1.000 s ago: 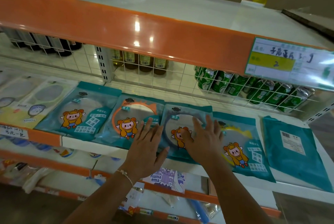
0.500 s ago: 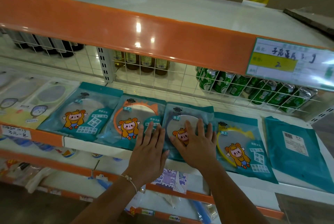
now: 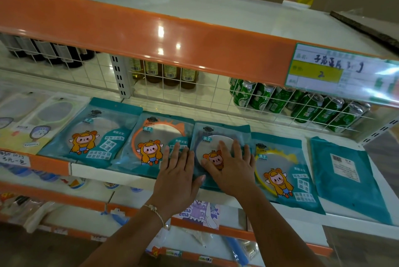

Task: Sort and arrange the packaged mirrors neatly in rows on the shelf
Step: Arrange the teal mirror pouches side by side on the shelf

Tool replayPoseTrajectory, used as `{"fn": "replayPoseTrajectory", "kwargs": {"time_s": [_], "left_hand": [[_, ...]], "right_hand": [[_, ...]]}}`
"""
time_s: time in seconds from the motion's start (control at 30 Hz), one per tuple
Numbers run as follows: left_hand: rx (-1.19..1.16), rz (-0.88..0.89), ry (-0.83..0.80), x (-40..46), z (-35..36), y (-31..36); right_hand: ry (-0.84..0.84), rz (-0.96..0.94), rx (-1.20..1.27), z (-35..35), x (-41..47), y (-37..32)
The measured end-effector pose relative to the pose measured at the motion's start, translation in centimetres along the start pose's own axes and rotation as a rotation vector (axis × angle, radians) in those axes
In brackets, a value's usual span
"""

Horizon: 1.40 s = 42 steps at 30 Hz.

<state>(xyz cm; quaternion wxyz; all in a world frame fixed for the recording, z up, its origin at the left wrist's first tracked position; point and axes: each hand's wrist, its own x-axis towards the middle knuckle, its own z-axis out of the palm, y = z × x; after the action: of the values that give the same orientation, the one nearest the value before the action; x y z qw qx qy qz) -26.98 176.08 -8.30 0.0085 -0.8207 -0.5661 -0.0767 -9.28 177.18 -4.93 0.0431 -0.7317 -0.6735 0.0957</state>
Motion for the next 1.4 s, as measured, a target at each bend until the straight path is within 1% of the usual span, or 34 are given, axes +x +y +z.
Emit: {"fn": "replayPoseTrajectory", "kwargs": {"time_s": [0.07, 0.17, 0.23, 0.3, 0.37, 0.57, 0.7, 0.83, 1.0, 1.1, 1.23, 1.4], "left_hand": [[-0.017, -0.007, 0.019, 0.1, -0.4, 0.0], [-0.026, 0.06, 0.036, 0.5, -1.1, 0.1], [-0.033, 0.122, 0.015, 0.8, -1.4, 0.4], [-0.023, 0.171, -0.017, 1.3, -1.5, 0.9], [-0.02, 0.195, -0.048, 1.6, -1.4, 1.2], [-0.018, 0.164, -0.115, 1.7, -0.7, 1.6], [-0.04, 0.156, -0.116, 1.7, -1.0, 1.7], [-0.063, 0.169, -0.128, 1.6, -1.5, 1.7], [-0.031, 0.173, -0.141, 1.5, -1.6, 1.8], [-0.022, 0.162, -0.117, 1.5, -1.3, 1.9], [-0.035, 0.149, -0.169, 1.6, -1.5, 2.1], [-0.02, 0.152, -0.193, 1.6, -2.0, 2.1]], "right_hand": [[0.039, 0.013, 0.07, -0.5, -0.2, 0.4], [0.125, 0.085, 0.15, -0.8, -0.9, 1.4], [0.176, 0.149, 0.222, -0.9, -1.3, 2.2], [0.19, 0.199, 0.321, -1.2, -1.6, 2.8], [0.197, 0.204, 0.393, -1.5, -1.7, 3.1], [0.169, 0.172, 0.376, -1.8, -1.8, 3.1], [0.152, 0.159, 0.36, -1.7, -1.9, 3.1], [0.166, 0.172, 0.354, -1.3, -1.9, 2.8], [0.189, 0.183, 0.365, -1.2, -2.0, 2.6], [0.202, 0.178, 0.364, -1.3, -2.1, 2.5], [0.21, 0.171, 0.367, -1.0, -2.0, 2.7], [0.215, 0.166, 0.372, -0.8, -2.1, 2.7]]}}
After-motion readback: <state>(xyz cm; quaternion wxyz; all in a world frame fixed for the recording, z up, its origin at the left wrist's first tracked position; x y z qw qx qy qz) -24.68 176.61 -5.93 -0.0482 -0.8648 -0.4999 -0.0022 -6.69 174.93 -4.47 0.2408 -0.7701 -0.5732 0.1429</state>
